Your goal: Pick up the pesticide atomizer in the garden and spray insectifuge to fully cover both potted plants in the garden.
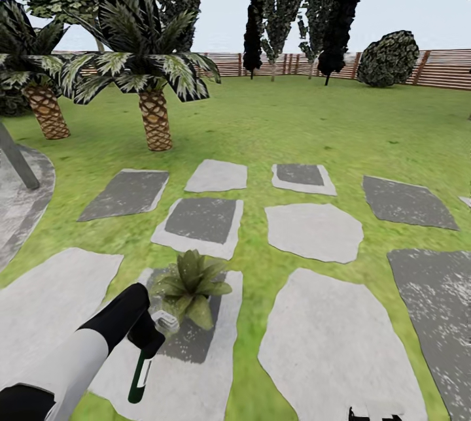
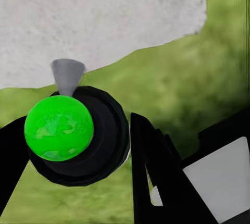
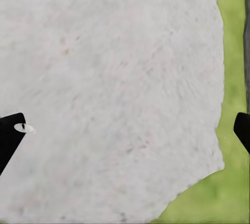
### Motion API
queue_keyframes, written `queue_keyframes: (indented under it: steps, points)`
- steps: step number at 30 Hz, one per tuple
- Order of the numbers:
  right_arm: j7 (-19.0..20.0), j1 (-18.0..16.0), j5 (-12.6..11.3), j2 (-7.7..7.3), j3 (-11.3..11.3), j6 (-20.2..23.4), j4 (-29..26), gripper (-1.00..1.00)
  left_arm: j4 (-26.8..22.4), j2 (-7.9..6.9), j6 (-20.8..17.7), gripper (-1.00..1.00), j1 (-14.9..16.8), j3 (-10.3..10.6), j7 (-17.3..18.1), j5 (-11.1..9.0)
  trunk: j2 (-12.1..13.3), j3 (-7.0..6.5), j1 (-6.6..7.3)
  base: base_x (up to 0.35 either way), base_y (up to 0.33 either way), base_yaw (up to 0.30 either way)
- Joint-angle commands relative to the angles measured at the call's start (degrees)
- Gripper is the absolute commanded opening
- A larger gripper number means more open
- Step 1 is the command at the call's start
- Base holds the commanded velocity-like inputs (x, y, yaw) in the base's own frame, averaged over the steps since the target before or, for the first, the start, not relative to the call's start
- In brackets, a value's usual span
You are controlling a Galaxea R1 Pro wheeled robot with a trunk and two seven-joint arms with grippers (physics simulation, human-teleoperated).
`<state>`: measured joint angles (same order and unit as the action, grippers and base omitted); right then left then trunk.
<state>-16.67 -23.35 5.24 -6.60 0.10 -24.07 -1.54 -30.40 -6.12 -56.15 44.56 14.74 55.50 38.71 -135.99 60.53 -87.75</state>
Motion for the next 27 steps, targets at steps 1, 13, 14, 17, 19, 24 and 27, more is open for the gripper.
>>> queue_keyframes:
  steps: [1, 13, 14, 17, 19, 24, 27]
  points:
    - [-0.35, -0.03, 0.56, 0.01, -0.02, -0.01, 0.05, 1.00, -0.11, -0.08, -0.19, -1.00, -0.01, 0.22, 0.58, 0.49, -0.02, 0.05, 0.03, -0.230, -0.200, 0.006]
    - [-0.38, -0.03, 0.57, 0.01, -0.02, -0.01, 0.05, 1.00, -0.01, 0.40, -0.18, -1.00, -0.04, 0.29, 0.49, 0.49, -0.02, 0.05, 0.03, 0.051, -0.207, 0.182]
    - [-0.37, -0.03, 0.57, 0.01, -0.02, -0.01, 0.05, 1.00, -0.01, 0.40, -0.18, -1.00, -0.06, 0.29, 0.49, 0.49, -0.02, 0.05, 0.03, 0.298, -0.097, 0.278]
    - [-0.36, -0.03, 0.57, 0.01, -0.02, -0.01, 0.05, 1.00, -0.01, 0.44, -0.18, -1.00, -0.02, 0.29, 0.42, 0.49, -0.02, 0.05, 0.03, 0.312, -0.031, 0.278]
    - [-0.38, -0.03, 0.57, 0.01, -0.02, -0.01, 0.05, 1.00, -0.01, 0.48, -0.14, -1.00, -0.07, 0.29, 0.41, 0.49, -0.02, 0.05, 0.03, 0.311, -0.042, 0.278]
    - [-0.36, -0.03, 0.57, 0.01, -0.02, -0.01, 0.05, 1.00, -0.05, 0.55, -0.01, -1.00, -0.09, 0.29, 0.24, 0.49, -0.02, 0.05, 0.03, 0.101, -0.221, 0.199]
    - [-0.35, -0.03, 0.57, 0.01, -0.02, -0.01, 0.05, 1.00, -0.08, 0.50, -0.01, -1.00, -0.09, 0.29, 0.23, 0.49, -0.02, 0.05, 0.03, 0.005, -0.271, 0.017]
